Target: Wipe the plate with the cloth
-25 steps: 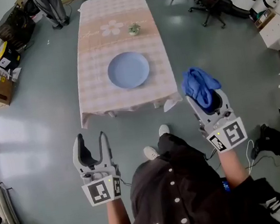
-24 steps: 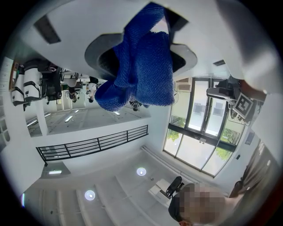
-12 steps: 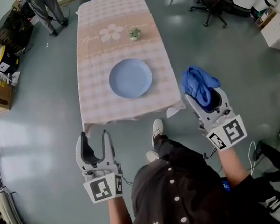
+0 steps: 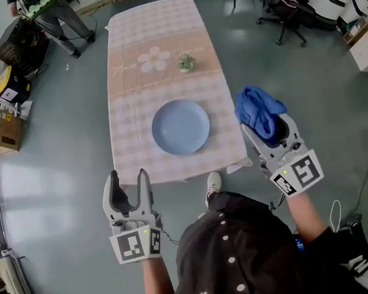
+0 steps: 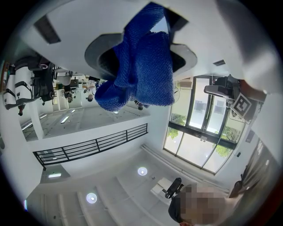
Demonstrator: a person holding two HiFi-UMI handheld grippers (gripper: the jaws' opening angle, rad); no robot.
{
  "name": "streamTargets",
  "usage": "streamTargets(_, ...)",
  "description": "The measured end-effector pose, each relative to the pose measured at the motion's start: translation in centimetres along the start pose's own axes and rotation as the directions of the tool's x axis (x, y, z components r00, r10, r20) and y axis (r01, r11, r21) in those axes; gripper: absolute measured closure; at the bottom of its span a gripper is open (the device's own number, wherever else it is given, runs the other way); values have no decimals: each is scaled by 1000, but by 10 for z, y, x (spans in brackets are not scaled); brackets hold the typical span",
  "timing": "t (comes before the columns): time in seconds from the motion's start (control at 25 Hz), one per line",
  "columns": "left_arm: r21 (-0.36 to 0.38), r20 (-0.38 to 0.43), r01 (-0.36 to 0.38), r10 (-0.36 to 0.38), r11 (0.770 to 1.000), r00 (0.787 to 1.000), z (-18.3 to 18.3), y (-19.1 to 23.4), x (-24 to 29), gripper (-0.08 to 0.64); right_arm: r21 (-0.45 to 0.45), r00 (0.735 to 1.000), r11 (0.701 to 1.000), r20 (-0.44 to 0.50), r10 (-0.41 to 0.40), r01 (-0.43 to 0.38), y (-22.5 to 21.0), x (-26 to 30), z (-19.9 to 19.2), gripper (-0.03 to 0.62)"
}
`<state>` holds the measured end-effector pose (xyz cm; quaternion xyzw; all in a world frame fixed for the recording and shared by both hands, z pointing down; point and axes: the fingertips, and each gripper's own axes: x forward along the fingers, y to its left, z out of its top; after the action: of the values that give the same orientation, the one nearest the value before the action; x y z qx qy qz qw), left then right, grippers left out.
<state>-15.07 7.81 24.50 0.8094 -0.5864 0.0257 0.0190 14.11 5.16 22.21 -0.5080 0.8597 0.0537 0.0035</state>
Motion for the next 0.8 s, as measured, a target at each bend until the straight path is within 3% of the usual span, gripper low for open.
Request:
streamTargets(0.44, -15, -23, -3, 3, 1000, 1000, 7, 1, 76, 291, 21, 996, 996, 8, 92, -92, -35, 74, -8, 356)
streamTargets(0.68, -30, -63, -8, 6, 1000, 998, -5, -2, 93, 291, 35, 994, 993, -9, 110, -110, -43, 86, -20, 356)
streamTargets(0.8, -57, -42, -21, 19, 998, 999, -3, 7, 100, 293, 23, 994, 994, -27, 103, -102, -46, 94, -25, 356)
